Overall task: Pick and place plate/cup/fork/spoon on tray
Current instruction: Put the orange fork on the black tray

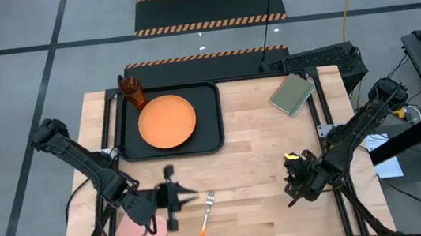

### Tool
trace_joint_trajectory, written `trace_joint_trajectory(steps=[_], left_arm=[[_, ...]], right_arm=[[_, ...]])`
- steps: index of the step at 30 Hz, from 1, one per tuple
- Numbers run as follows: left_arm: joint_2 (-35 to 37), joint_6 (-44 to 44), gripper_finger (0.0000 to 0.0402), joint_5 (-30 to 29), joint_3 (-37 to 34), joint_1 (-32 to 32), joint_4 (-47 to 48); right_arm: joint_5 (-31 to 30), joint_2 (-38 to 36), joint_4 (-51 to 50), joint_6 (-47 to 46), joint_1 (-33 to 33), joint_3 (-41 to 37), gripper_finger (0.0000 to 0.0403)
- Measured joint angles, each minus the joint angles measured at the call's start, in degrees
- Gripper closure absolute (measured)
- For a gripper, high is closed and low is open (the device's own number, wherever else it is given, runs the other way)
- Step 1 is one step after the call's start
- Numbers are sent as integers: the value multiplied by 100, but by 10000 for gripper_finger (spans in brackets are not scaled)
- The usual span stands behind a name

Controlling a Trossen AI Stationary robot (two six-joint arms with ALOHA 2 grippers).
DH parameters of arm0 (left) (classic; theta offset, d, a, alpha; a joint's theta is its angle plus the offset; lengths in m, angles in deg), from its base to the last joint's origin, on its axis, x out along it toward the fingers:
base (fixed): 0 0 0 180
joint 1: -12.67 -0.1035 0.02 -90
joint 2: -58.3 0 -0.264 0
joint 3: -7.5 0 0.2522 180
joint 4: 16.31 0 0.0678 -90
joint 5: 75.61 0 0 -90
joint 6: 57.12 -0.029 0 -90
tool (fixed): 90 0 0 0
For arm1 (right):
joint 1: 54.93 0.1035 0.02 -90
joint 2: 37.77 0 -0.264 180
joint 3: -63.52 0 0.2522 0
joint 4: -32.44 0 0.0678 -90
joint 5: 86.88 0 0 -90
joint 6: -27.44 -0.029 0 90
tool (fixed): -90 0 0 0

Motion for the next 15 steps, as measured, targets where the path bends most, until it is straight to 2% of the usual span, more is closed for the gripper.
trace_joint_trajectory(steps=[4,7,15], left_arm=[[-306,-460,299,504,1,48,-1173],[-566,-599,265,677,1,47,-1645],[-1676,574,179,752,1,260,-1841]], right_arm=[[-3,0,238,278,-12,2,273],[15,0,238,276,-10,2,273],[22,0,405,421,-10,2,273]])
